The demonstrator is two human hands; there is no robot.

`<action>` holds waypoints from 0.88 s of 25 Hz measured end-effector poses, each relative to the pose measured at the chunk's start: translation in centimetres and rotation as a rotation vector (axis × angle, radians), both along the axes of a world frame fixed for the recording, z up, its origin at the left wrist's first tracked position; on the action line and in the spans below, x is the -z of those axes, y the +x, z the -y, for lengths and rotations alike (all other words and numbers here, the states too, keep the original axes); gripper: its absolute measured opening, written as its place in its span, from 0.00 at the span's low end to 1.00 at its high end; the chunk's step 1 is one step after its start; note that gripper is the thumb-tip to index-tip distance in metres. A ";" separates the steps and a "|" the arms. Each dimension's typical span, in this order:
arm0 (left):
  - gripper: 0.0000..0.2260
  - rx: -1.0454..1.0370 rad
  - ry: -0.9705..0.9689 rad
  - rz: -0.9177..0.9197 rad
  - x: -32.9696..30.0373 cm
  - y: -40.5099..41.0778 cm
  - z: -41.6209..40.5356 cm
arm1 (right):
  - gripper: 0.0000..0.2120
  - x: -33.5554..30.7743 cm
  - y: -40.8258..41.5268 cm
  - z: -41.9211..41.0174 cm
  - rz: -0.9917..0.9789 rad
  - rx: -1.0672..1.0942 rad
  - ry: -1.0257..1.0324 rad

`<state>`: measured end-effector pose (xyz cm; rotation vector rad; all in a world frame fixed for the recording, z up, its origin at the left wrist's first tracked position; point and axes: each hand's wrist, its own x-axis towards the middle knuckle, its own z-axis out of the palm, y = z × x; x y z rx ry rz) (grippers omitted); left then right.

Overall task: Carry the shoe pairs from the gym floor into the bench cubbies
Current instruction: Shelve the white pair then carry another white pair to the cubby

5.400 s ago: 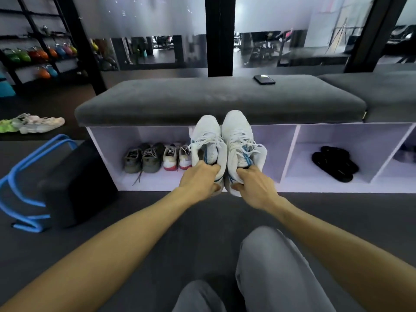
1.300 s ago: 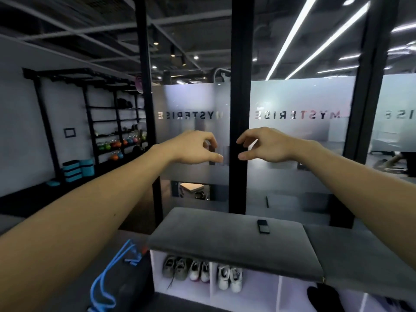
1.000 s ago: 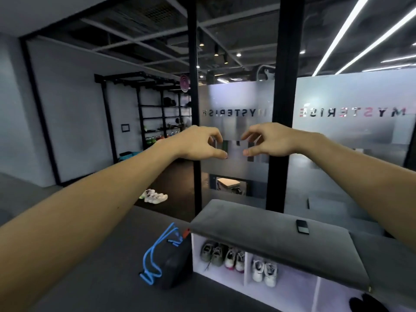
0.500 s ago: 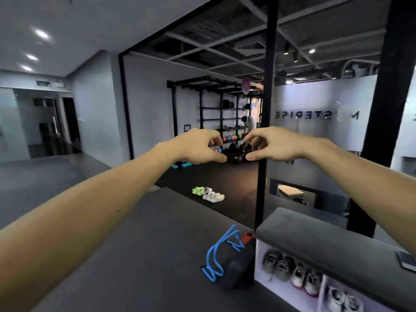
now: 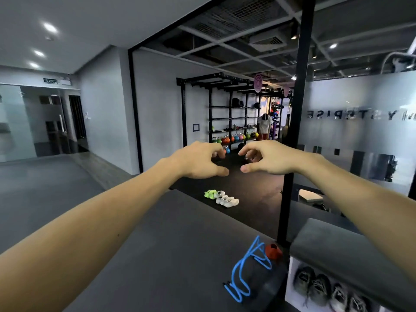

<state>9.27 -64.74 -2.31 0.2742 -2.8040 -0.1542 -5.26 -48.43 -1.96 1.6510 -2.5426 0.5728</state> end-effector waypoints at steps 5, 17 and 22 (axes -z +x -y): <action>0.23 -0.008 0.018 -0.036 0.2 -6.8 9.5 | 0.23 0.5 -7.2 9.3 0.005 -0.002 -0.044; 0.23 -0.036 0.029 -0.028 -0.7 -25.2 35.8 | 0.23 -0.4 -26.7 37.3 -0.042 -0.018 0.024; 0.23 0.028 -0.017 -0.043 -0.7 -34.1 48.6 | 0.21 -0.1 -35.4 48.3 -0.027 0.034 0.024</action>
